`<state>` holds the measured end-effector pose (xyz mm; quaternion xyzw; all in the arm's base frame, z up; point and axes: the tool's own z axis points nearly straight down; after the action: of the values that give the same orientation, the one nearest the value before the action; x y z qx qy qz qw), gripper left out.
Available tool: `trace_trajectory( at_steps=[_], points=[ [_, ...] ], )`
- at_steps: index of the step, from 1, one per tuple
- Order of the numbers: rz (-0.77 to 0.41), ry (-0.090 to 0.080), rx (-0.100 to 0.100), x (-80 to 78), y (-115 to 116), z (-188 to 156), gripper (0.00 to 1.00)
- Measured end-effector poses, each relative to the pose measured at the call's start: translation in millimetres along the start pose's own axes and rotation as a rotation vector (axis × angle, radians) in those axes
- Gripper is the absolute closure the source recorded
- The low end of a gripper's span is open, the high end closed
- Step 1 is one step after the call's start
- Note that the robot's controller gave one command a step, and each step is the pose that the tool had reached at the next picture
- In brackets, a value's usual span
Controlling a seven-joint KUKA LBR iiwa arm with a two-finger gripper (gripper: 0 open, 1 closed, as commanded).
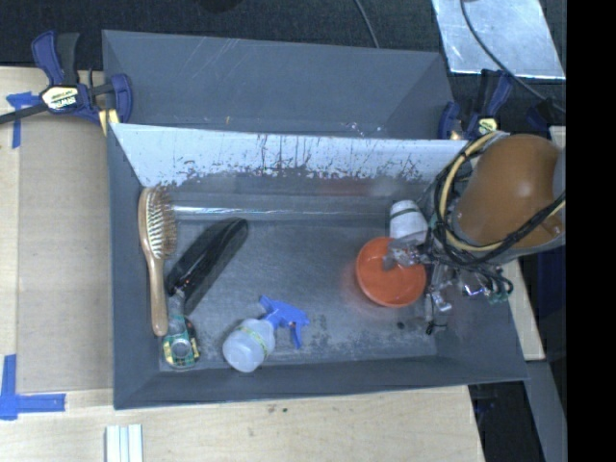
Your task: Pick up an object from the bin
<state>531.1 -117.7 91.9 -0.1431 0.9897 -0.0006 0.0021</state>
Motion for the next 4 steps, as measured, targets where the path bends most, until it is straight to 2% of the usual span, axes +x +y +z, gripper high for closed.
trace_trajectory(
  at_steps=[1, 2, 3, 4],
  points=[
    [-0.337, -0.005, 0.002, -52.2, 45, 18, 0.00],
    [-0.009, -0.003, 0.002, -32.7, 22, 15, 0.00],
    [0.031, 0.006, -0.001, -28.8, 23, 1, 0.00],
    [-0.199, -0.003, 0.002, -22.0, 33, -17, 0.00]
  ],
)
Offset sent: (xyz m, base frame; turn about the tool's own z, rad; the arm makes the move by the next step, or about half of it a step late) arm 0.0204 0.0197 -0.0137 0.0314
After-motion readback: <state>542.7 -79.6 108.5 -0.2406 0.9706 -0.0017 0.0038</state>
